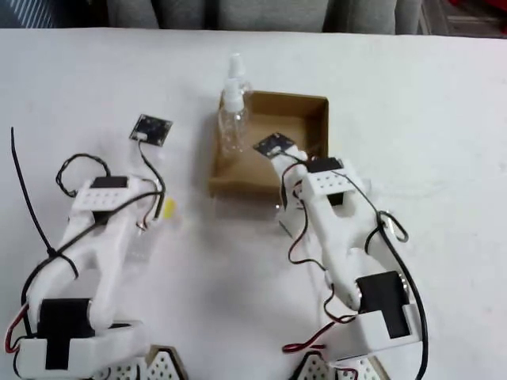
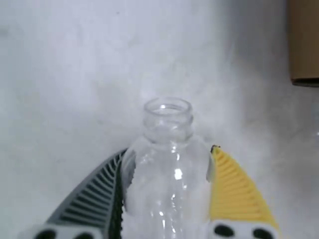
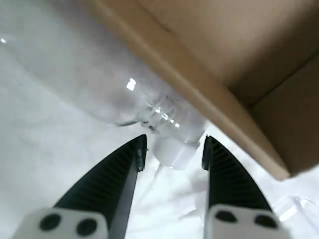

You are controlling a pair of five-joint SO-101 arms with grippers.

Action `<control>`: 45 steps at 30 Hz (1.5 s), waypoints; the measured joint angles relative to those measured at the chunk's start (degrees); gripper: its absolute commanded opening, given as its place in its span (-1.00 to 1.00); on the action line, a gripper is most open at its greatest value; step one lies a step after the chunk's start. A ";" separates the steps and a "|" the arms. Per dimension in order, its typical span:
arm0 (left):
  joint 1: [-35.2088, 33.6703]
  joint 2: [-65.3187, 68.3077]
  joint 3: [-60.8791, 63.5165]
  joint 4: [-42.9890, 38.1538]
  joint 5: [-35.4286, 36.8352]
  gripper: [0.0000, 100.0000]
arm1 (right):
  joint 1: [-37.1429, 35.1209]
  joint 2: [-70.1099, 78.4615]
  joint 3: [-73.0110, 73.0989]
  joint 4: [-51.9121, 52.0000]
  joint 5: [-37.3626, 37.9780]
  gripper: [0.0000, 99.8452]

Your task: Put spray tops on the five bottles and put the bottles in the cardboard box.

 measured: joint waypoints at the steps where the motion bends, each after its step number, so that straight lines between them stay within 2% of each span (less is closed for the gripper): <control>1: 0.00 0.00 0.00 0.00 0.00 -0.93 | -0.09 0.00 0.00 -0.62 -0.09 -0.68; 8: 0.00 0.00 0.00 0.00 0.00 -0.93 | 0.00 3.08 2.90 -8.44 -1.76 -0.69; 22: 0.00 0.00 0.00 0.00 0.00 -0.93 | 0.18 3.08 2.90 -8.18 -2.29 -0.68; 27: 0.00 0.00 0.00 0.00 0.00 -0.93 | 1.41 3.08 2.90 -7.65 -2.11 -0.56; 33: 0.00 0.00 0.00 0.00 0.00 -0.93 | 2.11 2.99 2.81 -7.38 -2.11 -0.75; 37: 0.00 0.00 0.00 0.00 0.00 -0.93 | 2.90 3.08 2.81 -7.38 -2.11 -0.76; 40: 0.00 0.00 0.00 0.00 0.00 -0.93 | 2.90 3.16 2.73 -7.38 -2.11 -0.97; 45: 0.00 0.00 0.00 0.00 0.00 -0.93 | 4.48 3.16 2.73 -7.03 -2.29 -0.97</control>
